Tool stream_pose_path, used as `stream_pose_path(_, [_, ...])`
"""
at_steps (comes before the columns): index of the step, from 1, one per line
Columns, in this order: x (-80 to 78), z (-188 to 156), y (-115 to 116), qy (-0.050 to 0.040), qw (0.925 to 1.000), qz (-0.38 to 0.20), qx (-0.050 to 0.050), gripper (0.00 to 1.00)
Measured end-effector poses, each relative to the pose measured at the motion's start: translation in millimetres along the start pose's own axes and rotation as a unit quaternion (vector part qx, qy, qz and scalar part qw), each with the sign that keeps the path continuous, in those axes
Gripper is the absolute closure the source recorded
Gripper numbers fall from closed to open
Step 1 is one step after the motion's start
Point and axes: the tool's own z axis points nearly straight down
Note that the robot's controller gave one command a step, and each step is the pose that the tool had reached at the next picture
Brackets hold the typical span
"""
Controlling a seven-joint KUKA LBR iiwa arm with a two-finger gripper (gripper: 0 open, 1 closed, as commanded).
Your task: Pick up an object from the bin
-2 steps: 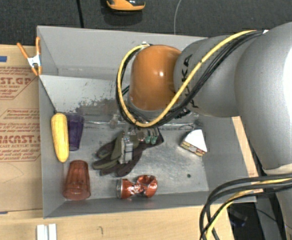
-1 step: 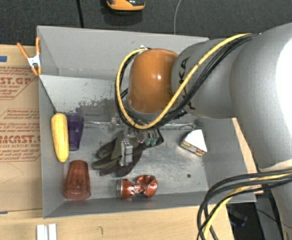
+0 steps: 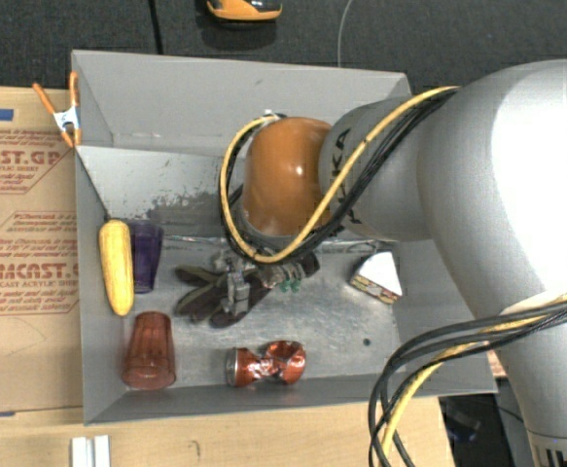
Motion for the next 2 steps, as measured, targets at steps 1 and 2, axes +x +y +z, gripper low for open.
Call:
stream_pose_path(1, [0.0,0,0,0.0000,1.0000,0.000,0.000,1.00])
stream_pose_path(2, [-0.6,-136,31,-0.0009,1.0000,0.006,0.001,1.00])
